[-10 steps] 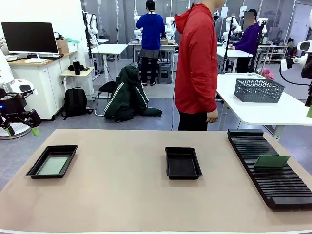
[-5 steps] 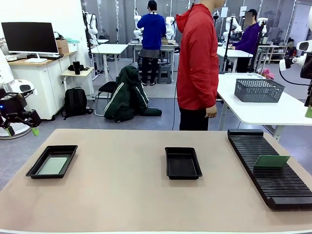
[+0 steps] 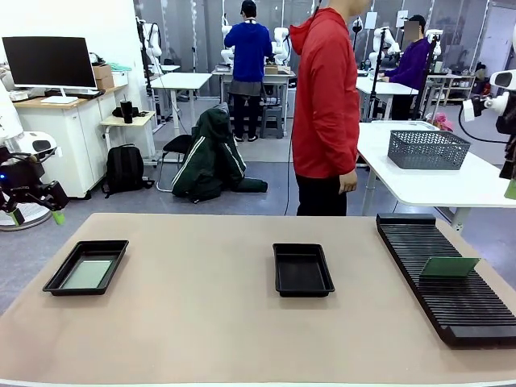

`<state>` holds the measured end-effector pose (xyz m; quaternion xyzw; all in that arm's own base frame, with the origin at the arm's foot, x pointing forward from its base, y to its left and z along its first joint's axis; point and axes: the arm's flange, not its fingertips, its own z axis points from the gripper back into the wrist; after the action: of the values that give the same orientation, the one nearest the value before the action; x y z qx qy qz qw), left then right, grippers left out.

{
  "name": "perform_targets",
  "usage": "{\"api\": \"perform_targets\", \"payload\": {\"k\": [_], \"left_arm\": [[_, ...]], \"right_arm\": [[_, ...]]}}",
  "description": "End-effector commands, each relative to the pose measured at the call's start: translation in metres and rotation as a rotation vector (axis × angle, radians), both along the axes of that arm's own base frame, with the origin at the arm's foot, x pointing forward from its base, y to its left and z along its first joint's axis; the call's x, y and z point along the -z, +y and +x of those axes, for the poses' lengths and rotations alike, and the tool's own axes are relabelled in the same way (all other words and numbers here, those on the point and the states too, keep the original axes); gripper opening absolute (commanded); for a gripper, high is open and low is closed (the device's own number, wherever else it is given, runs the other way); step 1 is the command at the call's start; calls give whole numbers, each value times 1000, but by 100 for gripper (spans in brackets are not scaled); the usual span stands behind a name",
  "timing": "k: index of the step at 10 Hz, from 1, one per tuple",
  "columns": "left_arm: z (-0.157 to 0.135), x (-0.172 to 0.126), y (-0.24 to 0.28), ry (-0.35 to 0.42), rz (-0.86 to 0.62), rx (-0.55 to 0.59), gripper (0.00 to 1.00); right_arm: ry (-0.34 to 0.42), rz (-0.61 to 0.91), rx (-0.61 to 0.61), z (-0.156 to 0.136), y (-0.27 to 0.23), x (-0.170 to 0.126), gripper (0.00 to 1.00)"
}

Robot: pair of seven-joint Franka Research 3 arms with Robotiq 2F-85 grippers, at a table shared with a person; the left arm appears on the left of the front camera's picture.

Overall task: Inspect and transfer BCBs to ESD trays.
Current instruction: Pick up the Blank PCB from the PCB Rack and place it in the right ESD tray.

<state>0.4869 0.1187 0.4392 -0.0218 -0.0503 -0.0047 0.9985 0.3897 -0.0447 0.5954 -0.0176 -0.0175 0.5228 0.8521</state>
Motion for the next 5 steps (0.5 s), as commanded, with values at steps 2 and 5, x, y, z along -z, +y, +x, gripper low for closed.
{"api": "perform_targets", "payload": {"k": [2, 5], "left_arm": [[-1, 0, 1, -4, -7, 7, 100], [-1, 0, 1, -4, -7, 7, 100]], "right_arm": [[-72, 85, -130, -12, -11, 35, 100], [-139, 70, -262, -18, -20, 56, 100]]}}
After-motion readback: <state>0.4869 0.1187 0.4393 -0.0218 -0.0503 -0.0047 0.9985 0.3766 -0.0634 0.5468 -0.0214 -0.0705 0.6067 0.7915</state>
